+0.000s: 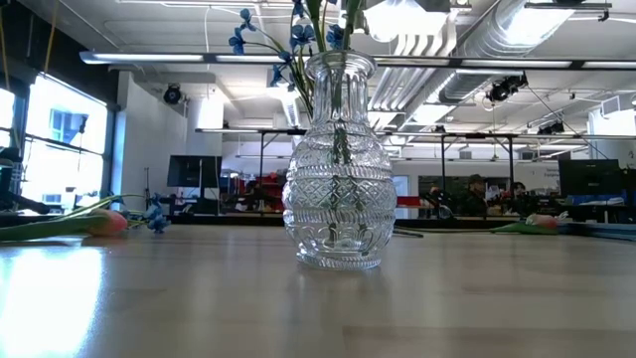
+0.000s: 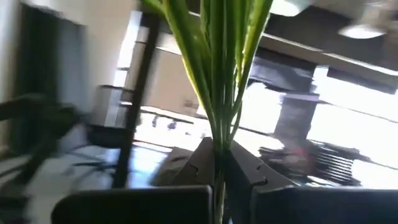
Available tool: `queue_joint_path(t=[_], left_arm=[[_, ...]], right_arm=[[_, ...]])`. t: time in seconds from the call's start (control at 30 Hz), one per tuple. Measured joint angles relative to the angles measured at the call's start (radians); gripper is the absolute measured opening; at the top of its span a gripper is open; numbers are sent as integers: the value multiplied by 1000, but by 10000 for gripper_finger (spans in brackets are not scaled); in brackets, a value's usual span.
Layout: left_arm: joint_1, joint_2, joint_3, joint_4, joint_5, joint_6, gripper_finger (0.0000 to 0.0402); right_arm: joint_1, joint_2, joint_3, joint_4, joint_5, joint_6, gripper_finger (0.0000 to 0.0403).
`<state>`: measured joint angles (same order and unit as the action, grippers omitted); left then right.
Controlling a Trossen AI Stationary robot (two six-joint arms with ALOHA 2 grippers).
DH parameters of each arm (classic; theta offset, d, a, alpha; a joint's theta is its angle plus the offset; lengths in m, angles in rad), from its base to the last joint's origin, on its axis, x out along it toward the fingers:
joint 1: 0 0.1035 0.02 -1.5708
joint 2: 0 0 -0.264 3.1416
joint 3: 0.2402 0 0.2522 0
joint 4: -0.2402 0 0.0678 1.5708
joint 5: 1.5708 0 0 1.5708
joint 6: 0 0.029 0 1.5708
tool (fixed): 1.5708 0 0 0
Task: Sort flowers into vase by color
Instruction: Put the bottom blue flowers into the green vase
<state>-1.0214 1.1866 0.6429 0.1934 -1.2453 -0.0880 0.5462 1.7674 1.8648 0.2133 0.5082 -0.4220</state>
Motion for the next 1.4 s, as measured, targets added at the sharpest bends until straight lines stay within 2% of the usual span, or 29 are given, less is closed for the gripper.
queue_joint_path(t=[0.1, 0.17, 0.27, 0.33, 0.43, 0.57, 0.63, 0.73, 0.83, 0.93, 1.07, 1.23, 1.4], left_arm=[[0, 0, -15, -46, -1, -66, 112], [0, -1, -22, -62, -2, -97, 112], [0, 0, -27, -95, 2, -139, 112], [0, 0, -27, -119, 2, -171, 113], [0, 0, -27, -159, 2, -213, 113], [0, 0, -27, -191, 2, -248, 113], [0, 0, -27, -198, 2, -259, 113], [1, 0, -27, -196, 2, -260, 113], [3, 0, -27, -196, 1, -261, 113], [16, 0, -27, -195, 2, -261, 113], [36, 0, -27, -194, 2, -261, 113], [42, 0, -27, -190, 28, -268, 113], [36, 0, -27, -189, 33, -277, 113]], right_arm=[[7, -83, -9, -73, 199, -21, 1], [-17, -142, -70, -110, 240, 34, 1], [-74, -245, -252, -128, 257, 156, 1], [-118, -334, -407, -115, 326, 227, 1], [-205, -480, -655, 0, 374, 330, 1], [-326, -619, -989, 210, 306, 447, 0], [-386, -660, -1130, 372, 248, 515, 0], [-474, -633, -1309, 602, 122, 624, 0], [-528, -524, -1425, 809, 46, 709, 0], [-560, -387, -1440, 1047, -16, 736, 0], [-584, -215, -1357, 1164, -118, 710, 0], [-601, -127, -1249, 1097, -139, 675, 0], [-599, -180, -1214, 969, -145, 658, 0]])
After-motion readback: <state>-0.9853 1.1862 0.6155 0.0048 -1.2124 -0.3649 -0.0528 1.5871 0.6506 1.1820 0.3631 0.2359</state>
